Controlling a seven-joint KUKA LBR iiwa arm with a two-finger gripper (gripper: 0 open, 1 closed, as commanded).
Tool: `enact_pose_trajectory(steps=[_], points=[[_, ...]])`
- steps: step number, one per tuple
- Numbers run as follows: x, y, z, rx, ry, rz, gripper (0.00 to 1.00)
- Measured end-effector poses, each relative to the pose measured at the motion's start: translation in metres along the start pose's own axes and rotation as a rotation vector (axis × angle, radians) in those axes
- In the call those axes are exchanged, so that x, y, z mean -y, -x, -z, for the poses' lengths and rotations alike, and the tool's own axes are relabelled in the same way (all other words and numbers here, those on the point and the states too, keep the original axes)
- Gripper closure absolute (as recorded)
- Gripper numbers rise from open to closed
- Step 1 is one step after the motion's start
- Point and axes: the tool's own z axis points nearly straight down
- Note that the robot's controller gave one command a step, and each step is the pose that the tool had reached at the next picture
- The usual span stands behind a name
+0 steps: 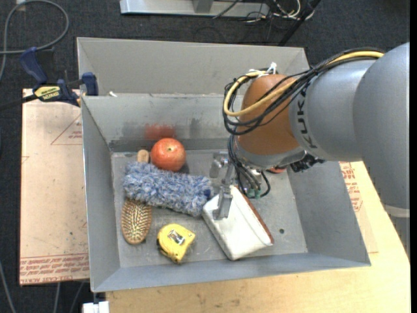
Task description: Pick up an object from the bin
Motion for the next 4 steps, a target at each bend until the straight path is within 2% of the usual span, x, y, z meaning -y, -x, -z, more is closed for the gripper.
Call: enact_pose_trajectory(steps=[1,2,3,4], points=[[-0.015,-0.002,-0.015,0.000,-0.001,0.179,0.00],[-0.048,-0.012,-0.031,0.002,0.002,0.230,1.00],[-0.048,-0.012,-0.031,0.002,0.002,0.230,0.00],[-0.048,-0.012,-0.031,0.002,0.002,0.229,0.00]])
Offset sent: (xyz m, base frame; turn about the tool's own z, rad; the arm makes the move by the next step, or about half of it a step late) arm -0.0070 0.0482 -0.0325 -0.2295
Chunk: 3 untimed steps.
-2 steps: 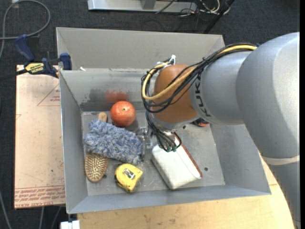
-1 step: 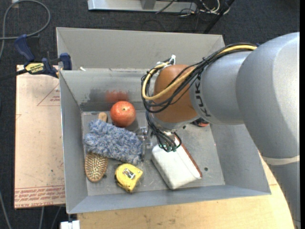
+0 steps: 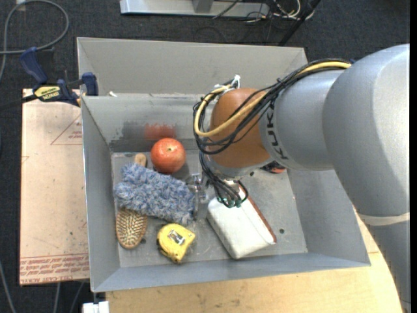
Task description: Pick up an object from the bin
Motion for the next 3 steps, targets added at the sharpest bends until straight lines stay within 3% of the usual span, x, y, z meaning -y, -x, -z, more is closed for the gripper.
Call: enact_pose_trajectory(steps=[1,2,3], points=[[-0.006,0.007,0.073,0.002,0.001,-0.002,1.00],[-0.006,0.007,0.073,0.002,0.001,-0.002,1.00],[0.003,0.011,0.110,0.005,0.002,0.001,1.00]])
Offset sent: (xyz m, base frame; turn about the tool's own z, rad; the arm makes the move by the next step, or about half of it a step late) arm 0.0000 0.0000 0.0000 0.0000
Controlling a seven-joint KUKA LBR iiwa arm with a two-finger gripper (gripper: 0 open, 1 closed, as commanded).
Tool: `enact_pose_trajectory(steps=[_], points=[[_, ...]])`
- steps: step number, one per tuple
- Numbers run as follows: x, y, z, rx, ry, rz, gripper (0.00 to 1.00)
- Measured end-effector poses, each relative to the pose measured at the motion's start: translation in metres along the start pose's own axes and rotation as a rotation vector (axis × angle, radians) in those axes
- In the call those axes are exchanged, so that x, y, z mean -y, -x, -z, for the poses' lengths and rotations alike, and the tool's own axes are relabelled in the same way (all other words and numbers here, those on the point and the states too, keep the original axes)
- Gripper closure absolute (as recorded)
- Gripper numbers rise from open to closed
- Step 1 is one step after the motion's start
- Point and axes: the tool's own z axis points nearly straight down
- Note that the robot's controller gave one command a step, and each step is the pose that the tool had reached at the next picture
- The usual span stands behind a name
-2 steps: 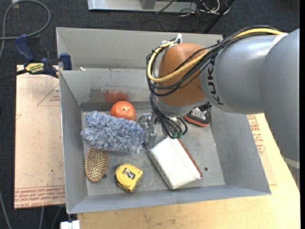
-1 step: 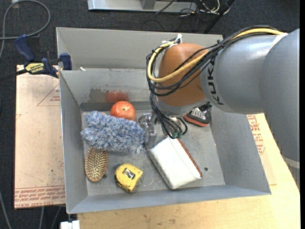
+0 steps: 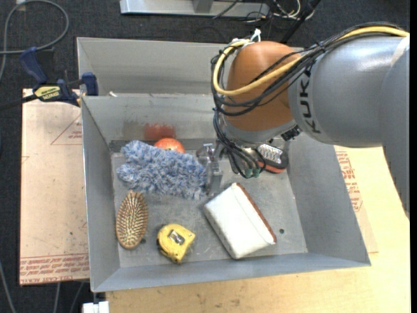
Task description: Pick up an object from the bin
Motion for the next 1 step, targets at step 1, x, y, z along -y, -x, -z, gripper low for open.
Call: enact_pose_trajectory(steps=[1], points=[[0.0000,0.0000,0.0000,0.000,0.000,0.000,1.00]])
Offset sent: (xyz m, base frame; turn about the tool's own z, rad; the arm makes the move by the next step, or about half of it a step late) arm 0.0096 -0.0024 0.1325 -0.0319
